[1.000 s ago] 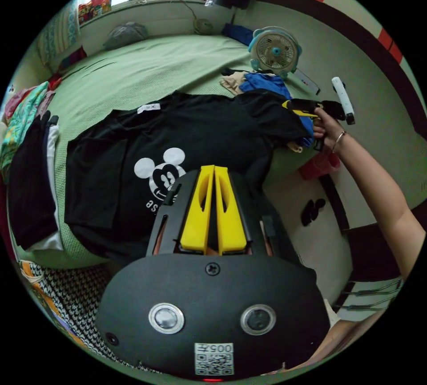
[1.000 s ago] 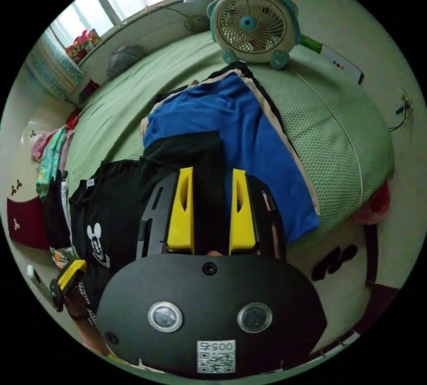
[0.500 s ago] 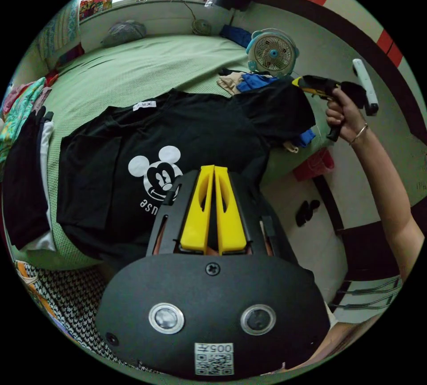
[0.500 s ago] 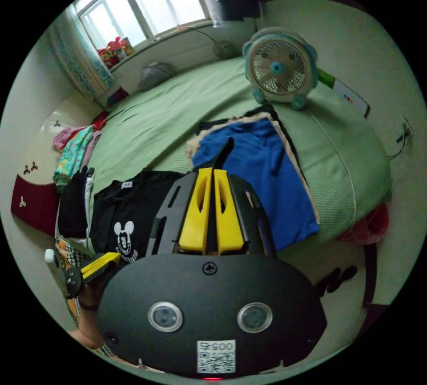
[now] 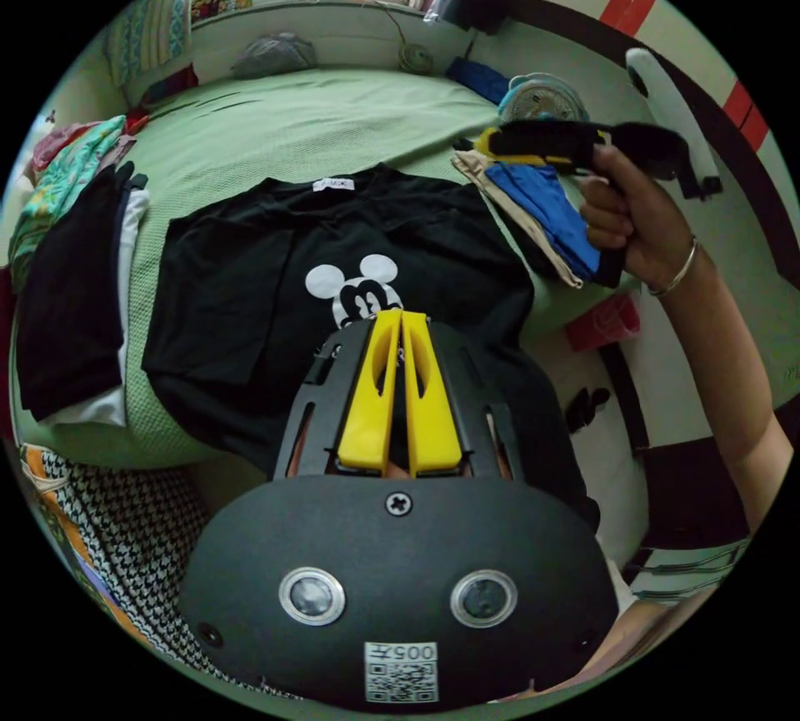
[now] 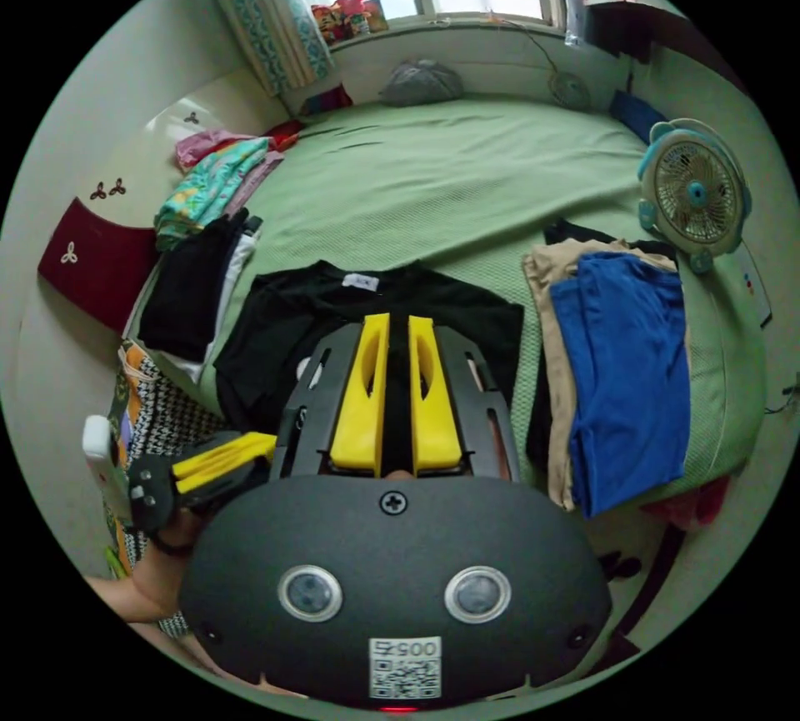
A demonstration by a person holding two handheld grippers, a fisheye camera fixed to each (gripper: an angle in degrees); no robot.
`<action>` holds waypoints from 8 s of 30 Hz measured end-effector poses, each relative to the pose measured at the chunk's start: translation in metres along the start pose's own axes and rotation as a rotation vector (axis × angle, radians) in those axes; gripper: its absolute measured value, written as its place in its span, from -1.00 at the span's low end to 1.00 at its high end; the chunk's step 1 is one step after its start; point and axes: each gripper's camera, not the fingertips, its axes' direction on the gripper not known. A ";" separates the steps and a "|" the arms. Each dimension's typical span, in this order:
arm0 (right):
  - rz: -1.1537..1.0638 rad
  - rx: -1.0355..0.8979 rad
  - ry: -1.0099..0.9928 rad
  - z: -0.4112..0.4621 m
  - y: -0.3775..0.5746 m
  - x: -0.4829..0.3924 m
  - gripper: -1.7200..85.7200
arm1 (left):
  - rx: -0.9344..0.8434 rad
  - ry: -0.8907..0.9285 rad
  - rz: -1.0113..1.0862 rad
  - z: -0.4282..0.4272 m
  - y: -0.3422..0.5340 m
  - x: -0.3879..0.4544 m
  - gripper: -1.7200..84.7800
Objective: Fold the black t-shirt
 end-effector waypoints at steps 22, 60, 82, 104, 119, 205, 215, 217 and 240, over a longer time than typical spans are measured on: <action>0.032 -0.190 0.072 0.119 -0.026 -0.016 -0.86 | -0.043 -0.033 -0.055 -0.007 0.005 -0.060 -0.97; -0.141 -0.234 0.032 0.163 0.018 -0.156 -0.87 | -0.102 -0.146 -0.212 -0.051 0.056 -0.191 -0.98; -0.163 -0.220 0.152 0.172 0.046 -0.190 -0.93 | -0.116 -0.148 -0.217 -0.061 0.069 -0.246 -0.98; -0.218 -0.201 0.013 0.134 0.091 -0.156 -0.77 | -0.089 -0.172 -0.292 -0.068 0.074 -0.328 -0.84; 0.020 -0.099 0.206 0.111 0.122 -0.078 -0.67 | -0.051 -0.224 -0.413 -0.045 0.060 -0.406 -0.68; -0.035 0.047 0.386 0.082 0.070 -0.082 -1.00 | -0.008 -0.336 -0.262 -0.080 -0.063 -0.399 -0.94; 0.035 -0.004 0.405 0.099 0.059 -0.074 -0.88 | 0.024 -0.328 -0.247 -0.096 -0.050 -0.398 -0.80; -0.022 0.022 0.400 0.086 0.082 -0.078 -0.82 | 0.047 -0.291 -0.266 -0.110 -0.030 -0.400 -0.78; 0.068 -0.038 0.404 0.050 0.235 -0.095 -1.00 | -0.011 -0.234 -0.302 -0.174 0.156 -0.369 -0.69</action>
